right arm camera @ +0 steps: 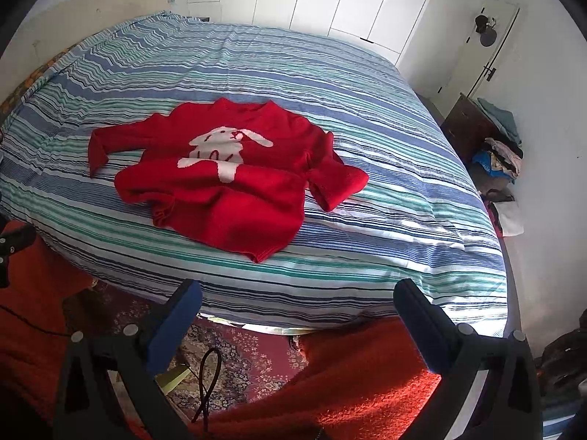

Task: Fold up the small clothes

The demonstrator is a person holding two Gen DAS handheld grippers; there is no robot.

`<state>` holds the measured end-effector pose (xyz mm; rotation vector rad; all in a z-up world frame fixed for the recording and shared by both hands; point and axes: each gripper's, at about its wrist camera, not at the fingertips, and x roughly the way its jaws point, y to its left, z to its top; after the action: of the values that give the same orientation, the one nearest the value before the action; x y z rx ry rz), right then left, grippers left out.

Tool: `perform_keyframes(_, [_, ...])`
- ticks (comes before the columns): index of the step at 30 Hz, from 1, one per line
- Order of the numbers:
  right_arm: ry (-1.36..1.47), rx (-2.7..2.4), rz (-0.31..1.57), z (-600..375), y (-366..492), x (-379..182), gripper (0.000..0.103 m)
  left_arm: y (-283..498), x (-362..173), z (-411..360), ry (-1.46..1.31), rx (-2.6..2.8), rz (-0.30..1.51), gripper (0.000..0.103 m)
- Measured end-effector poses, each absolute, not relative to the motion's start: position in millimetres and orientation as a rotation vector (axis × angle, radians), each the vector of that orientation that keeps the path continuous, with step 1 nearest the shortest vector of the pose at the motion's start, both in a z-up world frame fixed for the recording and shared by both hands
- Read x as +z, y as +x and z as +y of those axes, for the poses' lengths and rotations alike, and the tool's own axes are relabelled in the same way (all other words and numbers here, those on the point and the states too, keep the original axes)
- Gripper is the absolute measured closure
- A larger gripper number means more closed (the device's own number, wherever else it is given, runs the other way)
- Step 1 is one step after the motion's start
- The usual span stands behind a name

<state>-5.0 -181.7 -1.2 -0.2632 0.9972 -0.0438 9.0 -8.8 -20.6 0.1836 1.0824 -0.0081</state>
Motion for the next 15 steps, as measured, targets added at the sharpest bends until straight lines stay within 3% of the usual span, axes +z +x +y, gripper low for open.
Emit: perform_keyframes(15, [-0.277,-0.06,0.991,-182.9,-12.1,1.2,0.0,3.2,-18.2,-10.1,0.18,-0.022,1.079,0.0])
